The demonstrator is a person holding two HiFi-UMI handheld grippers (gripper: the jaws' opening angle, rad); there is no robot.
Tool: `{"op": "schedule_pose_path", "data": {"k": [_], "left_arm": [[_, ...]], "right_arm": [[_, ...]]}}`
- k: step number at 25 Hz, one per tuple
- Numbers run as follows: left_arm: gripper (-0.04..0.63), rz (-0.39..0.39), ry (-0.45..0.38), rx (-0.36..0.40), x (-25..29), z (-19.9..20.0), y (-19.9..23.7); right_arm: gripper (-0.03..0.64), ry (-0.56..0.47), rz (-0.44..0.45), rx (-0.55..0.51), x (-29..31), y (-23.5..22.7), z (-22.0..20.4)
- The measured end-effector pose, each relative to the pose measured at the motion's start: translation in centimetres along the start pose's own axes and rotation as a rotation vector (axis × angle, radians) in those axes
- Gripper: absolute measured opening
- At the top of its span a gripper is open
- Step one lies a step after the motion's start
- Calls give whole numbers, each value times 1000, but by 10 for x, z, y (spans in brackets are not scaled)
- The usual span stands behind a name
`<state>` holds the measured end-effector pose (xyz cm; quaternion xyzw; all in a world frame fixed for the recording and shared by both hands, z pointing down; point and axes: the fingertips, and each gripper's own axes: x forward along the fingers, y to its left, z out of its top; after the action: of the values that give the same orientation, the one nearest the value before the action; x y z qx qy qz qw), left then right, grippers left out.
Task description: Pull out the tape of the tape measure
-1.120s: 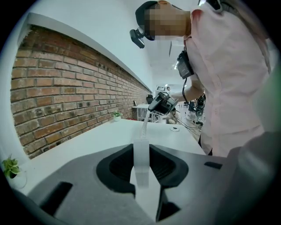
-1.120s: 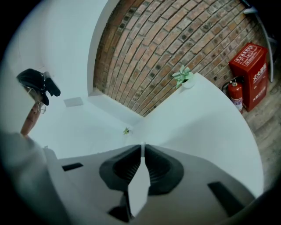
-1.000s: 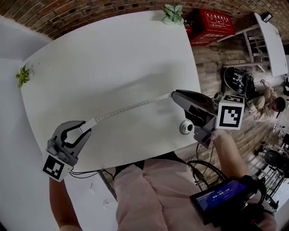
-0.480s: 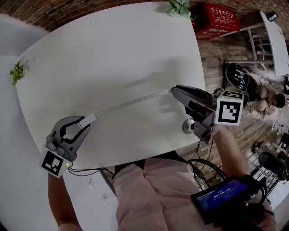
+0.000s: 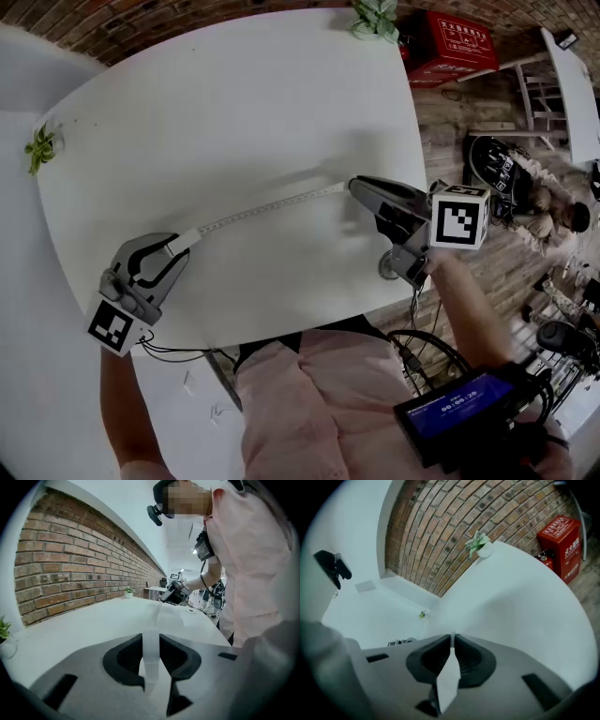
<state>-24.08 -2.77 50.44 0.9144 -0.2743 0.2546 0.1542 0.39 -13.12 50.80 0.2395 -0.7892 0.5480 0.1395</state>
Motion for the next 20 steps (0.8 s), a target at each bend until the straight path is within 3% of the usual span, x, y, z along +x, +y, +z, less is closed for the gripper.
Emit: {"op": "schedule_pose_path", "data": {"k": [20], "left_arm": [[104, -15, 38, -25, 4, 1, 2]], "right_arm": [[37, 50, -55, 18, 17, -21, -9]]}}
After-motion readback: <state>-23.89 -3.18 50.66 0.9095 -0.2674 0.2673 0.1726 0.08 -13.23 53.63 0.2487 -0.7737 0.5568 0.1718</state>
